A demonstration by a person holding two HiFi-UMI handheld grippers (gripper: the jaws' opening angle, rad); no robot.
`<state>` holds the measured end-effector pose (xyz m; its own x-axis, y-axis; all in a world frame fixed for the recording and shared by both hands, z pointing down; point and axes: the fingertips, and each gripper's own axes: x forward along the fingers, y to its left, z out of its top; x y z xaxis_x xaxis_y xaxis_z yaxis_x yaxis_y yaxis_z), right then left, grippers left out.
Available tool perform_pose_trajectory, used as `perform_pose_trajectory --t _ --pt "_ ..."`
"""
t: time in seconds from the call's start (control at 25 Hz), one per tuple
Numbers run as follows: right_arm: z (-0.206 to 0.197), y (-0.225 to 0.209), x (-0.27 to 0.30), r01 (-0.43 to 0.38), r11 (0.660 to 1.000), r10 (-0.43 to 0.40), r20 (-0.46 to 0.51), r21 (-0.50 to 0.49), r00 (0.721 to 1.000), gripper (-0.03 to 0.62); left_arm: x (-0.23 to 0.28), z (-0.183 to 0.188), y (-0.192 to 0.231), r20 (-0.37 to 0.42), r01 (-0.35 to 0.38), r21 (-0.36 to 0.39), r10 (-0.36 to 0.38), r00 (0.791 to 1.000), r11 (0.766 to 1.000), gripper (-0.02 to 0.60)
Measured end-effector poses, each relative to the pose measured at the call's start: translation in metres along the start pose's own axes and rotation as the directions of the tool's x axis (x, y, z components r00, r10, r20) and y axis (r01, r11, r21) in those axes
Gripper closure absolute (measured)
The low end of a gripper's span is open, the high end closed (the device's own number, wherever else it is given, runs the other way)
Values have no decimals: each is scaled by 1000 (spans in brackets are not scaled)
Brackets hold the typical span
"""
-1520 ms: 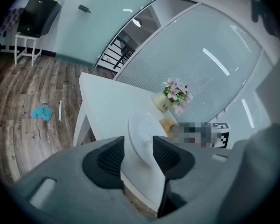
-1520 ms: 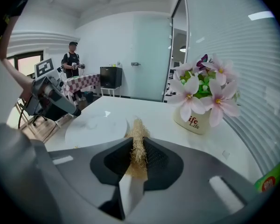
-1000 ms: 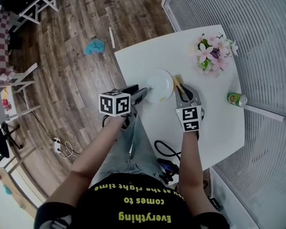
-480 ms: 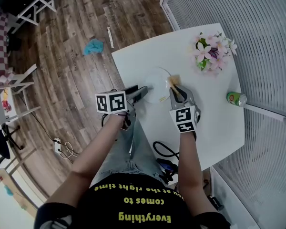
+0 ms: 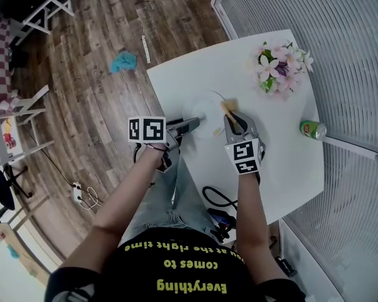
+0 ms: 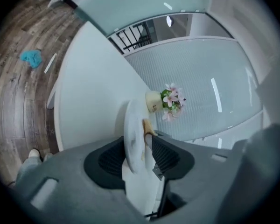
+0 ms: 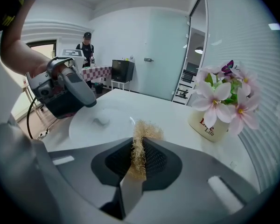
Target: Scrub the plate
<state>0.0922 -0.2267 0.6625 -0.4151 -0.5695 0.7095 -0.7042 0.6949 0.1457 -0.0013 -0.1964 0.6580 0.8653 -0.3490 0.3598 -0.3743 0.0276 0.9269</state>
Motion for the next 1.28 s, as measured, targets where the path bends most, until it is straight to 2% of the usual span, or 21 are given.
perform_pose_trajectory --t 0.08,0.2,0.32,0.36,0.64,1.04,1.28 --pt "-1 1 1 -2 1000 2 -4 -4 1000 549 10 -9 -3 -46 -11 29 12 999 1000 408" --pt "-2 2 2 -5 1000 5 -4 -1 1000 549 13 -4 2 -4 -76 92 77 997 993 420" --pt "-1 1 1 -6 1000 6 5 5 1000 549 12 1 8 23 -99 81 97 995 992 528" --pt "-1 0 1 -6 1000 6 6 6 1000 549 12 2 10 22 -101 75 99 995 992 541" --pt "-4 -2 1 -7 999 6 19 36 1000 549 12 5 7 33 -83 59 81 996 995 553" --pt "6 -12 -17 39 995 -46 75 88 996 554 5 9 -8 53 -83 139 76 996 987 561" --pt "28 -17 -42 65 991 -82 151 114 985 554 -10 16 -14 88 -122 198 106 990 973 563"
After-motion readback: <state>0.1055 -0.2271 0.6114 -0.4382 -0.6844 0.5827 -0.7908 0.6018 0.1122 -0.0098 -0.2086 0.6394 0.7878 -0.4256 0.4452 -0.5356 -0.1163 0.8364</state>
